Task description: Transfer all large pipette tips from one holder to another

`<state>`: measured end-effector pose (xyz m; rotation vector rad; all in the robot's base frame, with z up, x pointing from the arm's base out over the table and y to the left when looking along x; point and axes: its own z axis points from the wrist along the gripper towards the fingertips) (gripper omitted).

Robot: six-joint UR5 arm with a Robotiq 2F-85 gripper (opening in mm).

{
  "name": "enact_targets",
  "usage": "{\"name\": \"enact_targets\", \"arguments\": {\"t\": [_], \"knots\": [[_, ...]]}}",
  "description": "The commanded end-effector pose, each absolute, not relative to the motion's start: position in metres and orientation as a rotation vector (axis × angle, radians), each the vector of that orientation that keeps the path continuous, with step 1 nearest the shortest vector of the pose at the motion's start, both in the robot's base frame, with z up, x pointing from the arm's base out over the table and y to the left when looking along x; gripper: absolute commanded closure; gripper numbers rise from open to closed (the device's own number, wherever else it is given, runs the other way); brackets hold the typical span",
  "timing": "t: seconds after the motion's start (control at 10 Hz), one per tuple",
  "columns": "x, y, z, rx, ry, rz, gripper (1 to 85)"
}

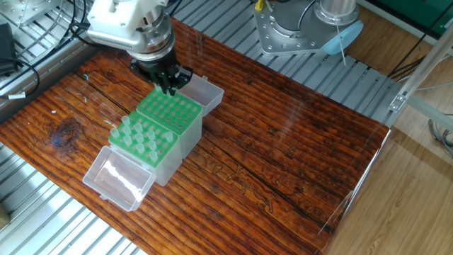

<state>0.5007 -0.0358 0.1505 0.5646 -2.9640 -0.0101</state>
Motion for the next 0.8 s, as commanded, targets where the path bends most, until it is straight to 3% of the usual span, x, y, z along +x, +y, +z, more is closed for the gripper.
{"name": "enact_targets", "arguments": {"t": [0.0, 0.7], "knots": [[0.501, -0.036, 0.159, 0.563, -2.969, -0.011, 68.3], [0.502, -0.037, 0.180, 0.551, -2.971, 0.006, 68.3]]}}
